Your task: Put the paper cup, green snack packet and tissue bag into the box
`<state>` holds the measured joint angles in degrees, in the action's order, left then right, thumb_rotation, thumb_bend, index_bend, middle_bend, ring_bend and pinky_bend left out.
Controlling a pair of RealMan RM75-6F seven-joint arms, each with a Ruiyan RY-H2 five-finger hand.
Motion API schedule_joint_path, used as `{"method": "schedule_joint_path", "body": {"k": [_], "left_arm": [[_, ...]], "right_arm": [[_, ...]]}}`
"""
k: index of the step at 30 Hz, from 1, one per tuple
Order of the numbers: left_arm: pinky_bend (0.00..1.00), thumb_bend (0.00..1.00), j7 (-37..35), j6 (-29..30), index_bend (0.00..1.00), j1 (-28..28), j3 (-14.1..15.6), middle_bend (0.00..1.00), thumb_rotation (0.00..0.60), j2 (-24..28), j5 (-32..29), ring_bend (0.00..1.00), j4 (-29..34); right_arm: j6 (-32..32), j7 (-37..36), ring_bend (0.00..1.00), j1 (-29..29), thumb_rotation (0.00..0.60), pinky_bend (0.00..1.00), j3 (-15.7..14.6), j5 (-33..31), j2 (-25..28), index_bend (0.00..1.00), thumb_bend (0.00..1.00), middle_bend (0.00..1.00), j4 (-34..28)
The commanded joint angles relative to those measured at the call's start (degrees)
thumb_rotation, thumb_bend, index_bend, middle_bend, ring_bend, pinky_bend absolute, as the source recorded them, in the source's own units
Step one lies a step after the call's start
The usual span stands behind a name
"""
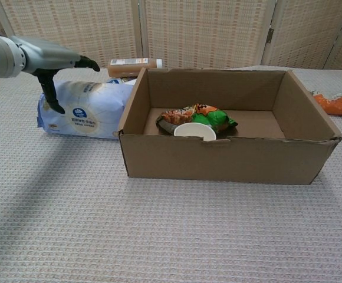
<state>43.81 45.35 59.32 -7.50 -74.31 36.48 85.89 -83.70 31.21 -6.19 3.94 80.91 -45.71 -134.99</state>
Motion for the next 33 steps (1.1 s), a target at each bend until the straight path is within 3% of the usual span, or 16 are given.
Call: {"method": "schedule_joint_path", "body": {"k": [1,20,25,27,30,33], "left_arm": [[0.13,0.13,0.6,-2.6,0.0,2.19,1.03,0.0,0.6,-0.08,-3.11,0.0,-1.95],[0.13,0.13,1.09,-9.54,0.0,9.61,7.34,0.0,0.6,-5.81,-15.4,0.0,-13.78],[0.21,0.2,0.43,-9.11,0.0,10.25,8.48,0.02,0.6,-7.46,-17.54,0.01,-15.81],[0.33,0.23,-0.22,-7.96,0.06,10.01,8.49,0.1,0.6,-8.26,-16.84,0.1,-16.31],[0.56,0.28,-1.34,-5.61,0.35,9.22,8.33,0.34,0.6,-8.9,-13.94,0.33,-16.34],[0.67,0.31,-2.18,-4.42,0.52,8.46,8.33,0.53,0.6,-8.42,-11.8,0.45,-15.65]], "right_arm": [[0.12,0.63,0.0,-0.47,0.6,0.0,0.44,-1.14,-0.35,0.04,0.08,0.0,0.0],[-0.3,3.38,0.0,-1.89,0.6,0.0,1.33,-4.63,-1.76,0.04,0.08,0.0,0.0],[-0.4,4.25,0.0,-2.17,0.6,0.0,1.17,-4.17,-2.65,0.04,0.08,0.0,0.0],[-0.49,4.58,0.0,-2.16,0.6,0.0,1.04,-4.3,-2.8,0.04,0.08,0.0,0.0],[-0.78,4.77,0.0,-2.23,0.6,0.0,1.21,-4.76,-2.9,0.04,0.08,0.0,0.0],[-0.84,4.79,0.0,-2.28,0.6,0.0,1.19,-4.9,-2.86,0.04,0.08,0.0,0.0]]}}
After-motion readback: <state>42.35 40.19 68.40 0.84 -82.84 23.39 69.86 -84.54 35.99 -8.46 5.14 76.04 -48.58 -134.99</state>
